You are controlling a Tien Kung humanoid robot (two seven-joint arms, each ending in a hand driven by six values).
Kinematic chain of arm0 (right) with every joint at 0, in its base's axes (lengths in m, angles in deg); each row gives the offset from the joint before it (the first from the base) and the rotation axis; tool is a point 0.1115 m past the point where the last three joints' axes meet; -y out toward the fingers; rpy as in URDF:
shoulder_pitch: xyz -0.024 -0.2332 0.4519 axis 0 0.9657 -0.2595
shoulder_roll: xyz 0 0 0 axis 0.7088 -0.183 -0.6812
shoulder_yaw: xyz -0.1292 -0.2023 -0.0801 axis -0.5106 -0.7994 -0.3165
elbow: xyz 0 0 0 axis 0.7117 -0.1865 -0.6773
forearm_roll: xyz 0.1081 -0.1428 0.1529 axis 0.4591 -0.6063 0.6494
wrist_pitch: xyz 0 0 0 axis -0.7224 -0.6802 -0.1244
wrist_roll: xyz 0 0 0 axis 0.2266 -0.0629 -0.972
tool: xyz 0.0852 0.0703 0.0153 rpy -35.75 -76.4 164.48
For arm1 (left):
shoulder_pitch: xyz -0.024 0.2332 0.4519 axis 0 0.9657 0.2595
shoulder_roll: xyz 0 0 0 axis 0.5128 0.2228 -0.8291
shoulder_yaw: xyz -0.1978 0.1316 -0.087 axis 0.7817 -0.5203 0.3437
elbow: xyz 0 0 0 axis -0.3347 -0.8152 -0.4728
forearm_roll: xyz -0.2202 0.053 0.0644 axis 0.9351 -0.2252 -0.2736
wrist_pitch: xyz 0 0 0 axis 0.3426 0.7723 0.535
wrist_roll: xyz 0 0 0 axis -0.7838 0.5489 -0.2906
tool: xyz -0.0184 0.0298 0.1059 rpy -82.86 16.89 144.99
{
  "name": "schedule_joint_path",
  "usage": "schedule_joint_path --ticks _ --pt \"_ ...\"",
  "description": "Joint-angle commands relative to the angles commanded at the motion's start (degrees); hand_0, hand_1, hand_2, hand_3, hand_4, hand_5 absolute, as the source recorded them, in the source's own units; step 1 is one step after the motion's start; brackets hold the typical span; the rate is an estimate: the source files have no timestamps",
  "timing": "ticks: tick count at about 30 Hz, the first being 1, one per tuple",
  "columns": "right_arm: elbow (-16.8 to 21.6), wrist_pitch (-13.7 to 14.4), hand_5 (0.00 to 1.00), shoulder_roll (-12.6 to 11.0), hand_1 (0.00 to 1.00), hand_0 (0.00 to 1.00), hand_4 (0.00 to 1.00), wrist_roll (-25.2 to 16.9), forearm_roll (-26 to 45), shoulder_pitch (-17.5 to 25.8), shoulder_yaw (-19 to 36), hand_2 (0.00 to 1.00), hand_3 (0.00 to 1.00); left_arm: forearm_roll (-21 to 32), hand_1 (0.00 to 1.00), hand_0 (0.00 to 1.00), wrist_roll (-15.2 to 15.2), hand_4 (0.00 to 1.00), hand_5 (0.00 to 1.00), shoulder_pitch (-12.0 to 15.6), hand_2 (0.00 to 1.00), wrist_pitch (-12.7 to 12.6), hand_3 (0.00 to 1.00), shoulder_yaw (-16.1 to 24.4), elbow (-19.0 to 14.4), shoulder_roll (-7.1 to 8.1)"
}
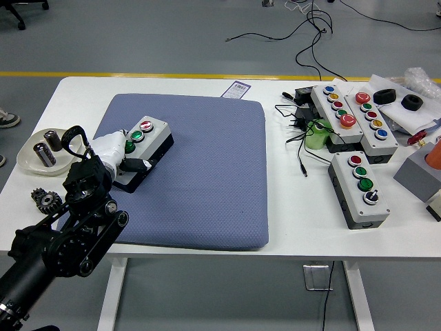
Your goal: Pick up the button,place it on the desk,press the button,press the button
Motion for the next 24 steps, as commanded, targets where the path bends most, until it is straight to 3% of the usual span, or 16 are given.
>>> schedule_joint_path --ticks 4,5,10,11,16,17,19,22,23,24 --pt "0.00 0.02 0.165 0.00 0.673 0.547 0.316 -0.02 0.37 0.00 -0.23 0.715 0.636 0.00 0.002 0.002 0.00 0.891 0.182 0.29 0.040 -0.84 0.309 -0.24 -0.50 1.15" --pt "0.00 0.04 0.163 0.00 0.672 0.545 0.316 -0.03 0.43 -0.01 -0.21 0.715 0.635 0.00 0.002 0.002 0.00 0.934 0.208 0.36 0.002 -0.99 0.227 -0.39 -0.63 1.45" --pt "0.00 0.11 0.163 0.00 0.672 0.545 0.316 -0.02 0.53 -0.01 -0.12 0.715 0.635 0.00 0.002 0.002 0.00 0.934 0.208 0.64 0.002 -1.64 0.227 -1.47 -1.16 3.27" --pt "0.00 0.12 0.160 0.00 0.672 0.545 0.315 -0.02 0.49 -0.02 -0.05 0.715 0.636 0.00 0.002 0.002 0.00 0.970 0.295 0.68 0.002 -1.84 0.190 -1.79 -1.13 3.63" --pt "0.00 0.17 0.160 0.00 0.672 0.545 0.315 -0.01 0.65 -0.01 -0.02 0.715 0.636 0.00 0.002 0.002 0.00 0.970 0.295 1.16 0.002 -3.55 0.190 -3.52 -0.81 5.51" --pt "0.00 0.17 0.161 0.00 0.670 0.545 0.315 0.00 0.64 -0.01 -0.01 0.714 0.635 0.00 0.002 0.003 0.00 0.974 0.360 1.27 0.002 -4.06 0.170 -3.73 -0.81 5.79" --pt "0.00 0.18 0.161 0.00 0.670 0.545 0.315 0.02 0.59 -0.01 0.02 0.714 0.635 0.00 0.002 0.003 0.00 0.974 0.360 1.47 0.002 -5.38 0.170 -3.88 -0.88 6.32" --pt "0.00 0.19 0.161 0.00 0.670 0.545 0.315 0.01 0.46 -0.02 0.16 0.714 0.635 0.00 0.002 0.003 -4.21 0.974 0.360 1.50 0.002 -7.22 0.170 -3.76 -1.18 7.27" --pt "0.00 0.19 0.160 0.00 0.671 0.545 0.314 0.00 0.46 -0.02 0.16 0.714 0.635 0.00 0.002 0.014 -5.20 0.998 0.462 1.46 0.002 -7.55 0.131 -3.78 -1.22 7.49" --pt "0.00 0.19 0.160 0.00 0.671 0.545 0.314 -0.01 0.43 -0.03 0.21 0.714 0.635 0.00 0.002 0.014 -6.91 0.998 0.462 1.39 0.002 -8.12 0.131 -3.79 -1.26 7.86"
